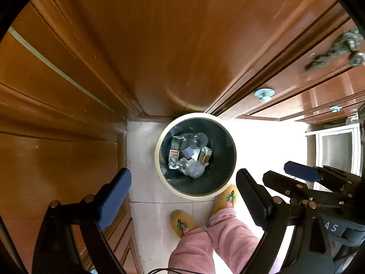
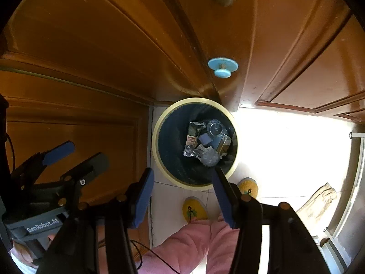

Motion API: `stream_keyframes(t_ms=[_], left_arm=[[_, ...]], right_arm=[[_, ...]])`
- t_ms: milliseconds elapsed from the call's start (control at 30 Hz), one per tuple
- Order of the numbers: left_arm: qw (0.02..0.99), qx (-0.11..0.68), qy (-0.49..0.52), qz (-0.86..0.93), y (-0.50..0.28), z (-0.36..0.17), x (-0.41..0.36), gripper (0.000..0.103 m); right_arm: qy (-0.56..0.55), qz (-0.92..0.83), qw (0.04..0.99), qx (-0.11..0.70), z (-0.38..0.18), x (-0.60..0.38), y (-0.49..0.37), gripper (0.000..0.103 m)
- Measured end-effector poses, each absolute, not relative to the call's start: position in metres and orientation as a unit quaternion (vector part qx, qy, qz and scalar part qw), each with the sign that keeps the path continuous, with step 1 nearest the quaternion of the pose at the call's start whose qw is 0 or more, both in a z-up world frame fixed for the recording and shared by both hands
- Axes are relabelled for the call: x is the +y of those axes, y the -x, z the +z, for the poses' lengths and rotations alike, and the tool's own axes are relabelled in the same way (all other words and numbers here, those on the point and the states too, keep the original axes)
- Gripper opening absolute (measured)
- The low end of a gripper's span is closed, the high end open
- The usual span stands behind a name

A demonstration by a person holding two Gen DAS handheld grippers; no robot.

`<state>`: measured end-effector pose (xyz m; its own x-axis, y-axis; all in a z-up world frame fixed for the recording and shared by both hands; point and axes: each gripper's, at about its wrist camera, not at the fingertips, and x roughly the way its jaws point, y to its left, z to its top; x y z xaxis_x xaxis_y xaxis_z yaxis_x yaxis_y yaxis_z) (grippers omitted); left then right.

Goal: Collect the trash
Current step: 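Raise both tools back over the remaining counter trash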

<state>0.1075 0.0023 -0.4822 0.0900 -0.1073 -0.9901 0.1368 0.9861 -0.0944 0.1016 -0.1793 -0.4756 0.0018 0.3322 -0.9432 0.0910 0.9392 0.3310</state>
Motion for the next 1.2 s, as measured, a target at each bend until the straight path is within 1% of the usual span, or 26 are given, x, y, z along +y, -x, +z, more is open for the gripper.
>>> stream_keyframes(t_ms=[200,300,467,767,933,1033,1200], left_arm=[[0.75,0.654,-0.019,-0.093,-0.104,-0.435,-0.001,0.092],[0.757,0.646,-0.022,-0.099,-0.1,-0.403,-0.003,0.092],[0.769,0.627,-0.014,-0.123,-0.086,-0.338,-0.006,0.092],[0.797,0.575,-0.014,-0.184,-0.054,-0.22,-0.016,0.092],[0.825,0.525,-0.036,-0.205,-0.044,-0.155,-0.014,0.092],[0.843,0.493,-0.051,-0.21,-0.043,-0.116,-0.009,0.092],[0.867,0.454,-0.055,-0.199,-0.05,-0.068,0.002,0.092]], right_arm=[[-0.147,0.088,0.697,0.697,-0.444,-0.182,-0.096,0.054],[-0.139,0.087,0.701,0.694,-0.416,-0.182,-0.09,0.054],[-0.136,0.09,0.708,0.687,-0.369,-0.182,-0.078,0.054],[-0.111,0.084,0.736,0.663,-0.266,-0.182,-0.053,0.053],[-0.096,0.08,0.766,0.63,-0.211,-0.176,-0.044,0.053],[-0.087,0.069,0.796,0.596,-0.17,-0.177,-0.043,0.053],[-0.091,0.058,0.831,0.546,-0.116,-0.184,-0.047,0.053]])
